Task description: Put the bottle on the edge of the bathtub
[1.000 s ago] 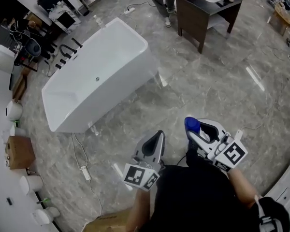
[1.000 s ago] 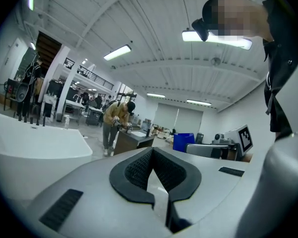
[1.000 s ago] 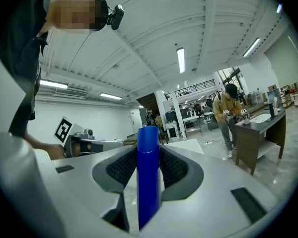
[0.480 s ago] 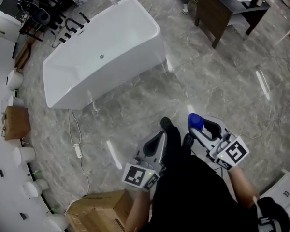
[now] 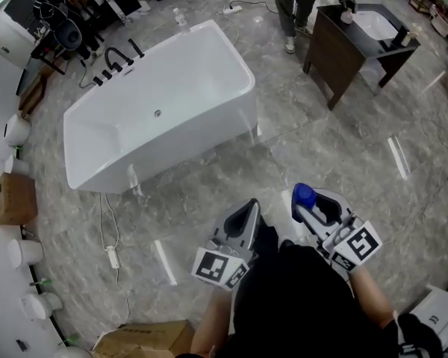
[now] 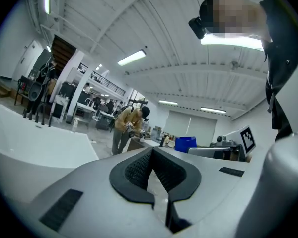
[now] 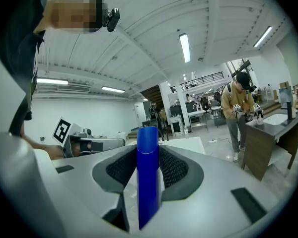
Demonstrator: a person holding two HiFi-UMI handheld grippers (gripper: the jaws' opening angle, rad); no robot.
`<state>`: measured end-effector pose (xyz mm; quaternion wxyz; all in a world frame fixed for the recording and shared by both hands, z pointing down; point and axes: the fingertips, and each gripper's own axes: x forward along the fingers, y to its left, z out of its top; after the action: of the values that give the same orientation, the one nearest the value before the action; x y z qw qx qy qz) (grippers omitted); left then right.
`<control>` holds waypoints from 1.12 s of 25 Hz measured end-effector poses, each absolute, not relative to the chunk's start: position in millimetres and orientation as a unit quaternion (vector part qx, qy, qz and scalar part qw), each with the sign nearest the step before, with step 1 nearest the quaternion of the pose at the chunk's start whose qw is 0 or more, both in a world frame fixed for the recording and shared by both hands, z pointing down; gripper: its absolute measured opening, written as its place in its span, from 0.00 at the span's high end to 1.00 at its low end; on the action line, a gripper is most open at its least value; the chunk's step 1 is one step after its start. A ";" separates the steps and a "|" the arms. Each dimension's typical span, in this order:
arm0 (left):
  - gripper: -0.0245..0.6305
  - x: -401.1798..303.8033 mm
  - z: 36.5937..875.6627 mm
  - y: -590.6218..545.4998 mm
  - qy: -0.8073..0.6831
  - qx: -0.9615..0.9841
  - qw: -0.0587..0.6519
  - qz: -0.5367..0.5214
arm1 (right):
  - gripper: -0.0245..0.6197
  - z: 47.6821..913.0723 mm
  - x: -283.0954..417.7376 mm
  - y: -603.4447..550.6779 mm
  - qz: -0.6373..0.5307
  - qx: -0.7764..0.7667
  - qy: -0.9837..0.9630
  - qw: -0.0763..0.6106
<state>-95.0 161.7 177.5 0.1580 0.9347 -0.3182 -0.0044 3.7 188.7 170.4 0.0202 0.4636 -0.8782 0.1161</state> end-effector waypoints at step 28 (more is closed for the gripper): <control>0.95 -1.1 307.9 -6.1 -0.429 0.872 0.235 0.032 | 0.75 351.8 86.1 -18.4 0.114 0.304 -0.929 0.177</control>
<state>-1.1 -6.1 307.9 0.2351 0.8717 -0.4287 0.0320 86.1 -18.4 351.8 0.1765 0.3037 -0.9293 0.1142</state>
